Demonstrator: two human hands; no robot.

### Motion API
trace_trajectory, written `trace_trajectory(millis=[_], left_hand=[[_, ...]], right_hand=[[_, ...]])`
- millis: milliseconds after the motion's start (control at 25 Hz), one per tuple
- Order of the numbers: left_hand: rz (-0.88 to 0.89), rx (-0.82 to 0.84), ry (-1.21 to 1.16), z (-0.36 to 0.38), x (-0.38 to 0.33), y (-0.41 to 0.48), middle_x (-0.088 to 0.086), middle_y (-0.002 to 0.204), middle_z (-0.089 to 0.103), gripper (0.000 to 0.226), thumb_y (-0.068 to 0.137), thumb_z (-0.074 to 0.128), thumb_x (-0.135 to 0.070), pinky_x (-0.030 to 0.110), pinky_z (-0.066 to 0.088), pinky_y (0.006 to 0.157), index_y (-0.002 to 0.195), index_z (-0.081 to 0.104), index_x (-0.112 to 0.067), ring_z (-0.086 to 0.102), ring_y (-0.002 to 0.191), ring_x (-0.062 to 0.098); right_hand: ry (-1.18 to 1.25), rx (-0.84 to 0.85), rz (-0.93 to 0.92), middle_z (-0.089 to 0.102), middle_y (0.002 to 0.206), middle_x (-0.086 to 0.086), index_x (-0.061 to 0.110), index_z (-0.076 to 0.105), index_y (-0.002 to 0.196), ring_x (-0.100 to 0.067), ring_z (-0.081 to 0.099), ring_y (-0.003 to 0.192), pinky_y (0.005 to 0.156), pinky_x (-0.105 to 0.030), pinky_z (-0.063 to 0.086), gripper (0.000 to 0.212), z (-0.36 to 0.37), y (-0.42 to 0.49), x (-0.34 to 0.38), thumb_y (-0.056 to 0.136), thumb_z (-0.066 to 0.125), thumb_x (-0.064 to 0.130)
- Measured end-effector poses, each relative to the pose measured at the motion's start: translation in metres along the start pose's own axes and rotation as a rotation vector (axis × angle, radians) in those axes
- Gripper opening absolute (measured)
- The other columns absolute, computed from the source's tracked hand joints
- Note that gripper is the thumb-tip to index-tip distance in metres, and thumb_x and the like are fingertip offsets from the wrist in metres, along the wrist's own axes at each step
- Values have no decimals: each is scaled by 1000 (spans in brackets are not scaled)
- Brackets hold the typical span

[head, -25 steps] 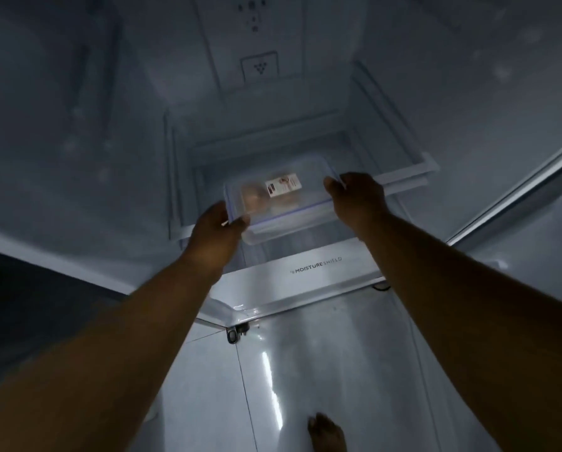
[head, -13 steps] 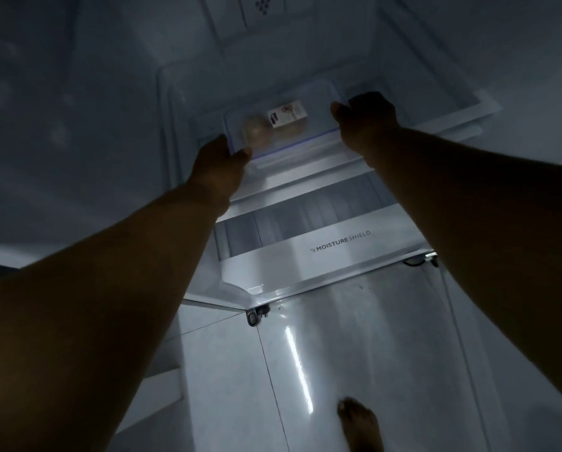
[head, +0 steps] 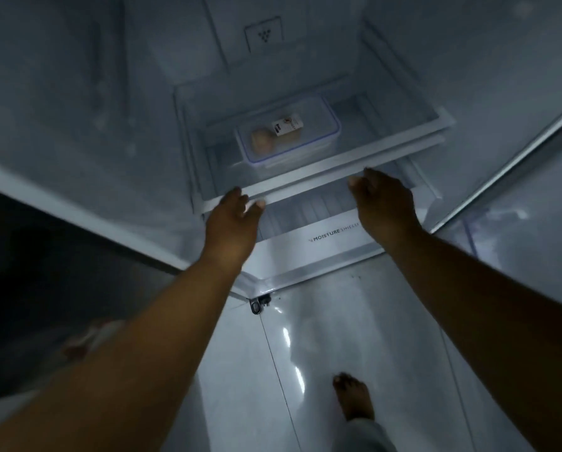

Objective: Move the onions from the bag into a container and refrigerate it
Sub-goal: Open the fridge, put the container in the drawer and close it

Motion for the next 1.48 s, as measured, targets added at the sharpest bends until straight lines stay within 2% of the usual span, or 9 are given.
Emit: trace_trajectory(millis=[320, 480, 680, 800, 880, 960, 1080, 1280, 1480], left_hand=[[164, 373, 254, -52, -53, -263, 5, 148, 49, 62, 90, 61, -37, 31, 35, 112, 145, 41, -16, 45, 134, 19], [365, 598, 306, -39, -107, -372, 1, 155, 38, 66, 92, 57, -41, 29, 28, 116, 149, 31, -21, 34, 142, 13], [791, 758, 319, 5, -222, -476, -5, 158, 31, 67, 92, 53, -48, 36, 32, 117, 150, 26, -28, 30, 144, 10], [1036, 738, 275, 23, -303, -529, -7, 157, 31, 68, 92, 53, -47, 21, 23, 114, 150, 27, -26, 28, 142, 7], [1214, 708, 252, 36, -354, -570, -4, 156, 32, 67, 93, 53, -45, 15, 17, 111, 150, 29, -22, 25, 142, 7], [1357, 698, 226, 52, -393, -606, -1, 158, 30, 67, 93, 51, -46, 14, 14, 110, 150, 29, -18, 23, 144, 11], [1514, 707, 329, 85, -430, -650, -2, 164, 15, 69, 96, 45, -48, 26, 15, 113, 153, 19, -19, 10, 150, 14], [1556, 763, 571, 120, -417, -671, -1, 165, 9, 70, 97, 31, -55, 43, 8, 124, 154, 12, -18, -2, 151, 16], [1513, 669, 428, 82, -400, -657, -7, 160, 24, 64, 95, 24, -59, 40, 10, 123, 151, 23, -28, 7, 150, 11]], right_hand=[[254, -82, 295, 62, 131, 2, 18, 59, 131, -3, 53, 109, 76, 11, 25, 42, -144, -322, 7, 93, 58, 35], [341, -328, 393, 70, 116, 4, 28, 66, 111, -12, 64, 107, 80, -3, 41, 24, -230, -478, 10, 87, 67, 25], [-38, -790, 227, 71, 107, 11, 35, 66, 112, 12, 60, 75, 66, 3, 38, 24, -386, -612, 44, 88, 67, 33], [-307, -1106, 55, 64, 116, 13, 28, 61, 122, 6, 58, 96, 85, -1, 37, 32, -479, -664, 76, 91, 56, 36], [-494, -1259, -68, 64, 119, 0, 16, 60, 124, -13, 58, 112, 99, -15, 40, 34, -526, -686, 84, 94, 55, 30], [-588, -1256, 1, 61, 126, -12, 8, 58, 127, -26, 52, 123, 106, -30, 39, 41, -563, -680, 72, 95, 55, 34], [-470, -969, 244, 52, 143, -9, 9, 57, 132, -25, 38, 139, 113, -41, 32, 58, -583, -652, 32, 91, 45, 49], [-438, -876, 214, 50, 145, -3, 13, 52, 136, -18, 43, 136, 109, -31, 33, 58, -558, -648, 19, 92, 44, 49], [-430, -972, 20, 64, 126, -3, 9, 65, 120, -16, 55, 119, 103, -16, 35, 44, -533, -660, 51, 92, 53, 41]])
Point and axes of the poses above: each hand's wrist, its own y-axis towards the middle knuckle, its own z-axis out of the palm, x = y × z, the point moved 7 cm from there along y, towards the middle knuckle
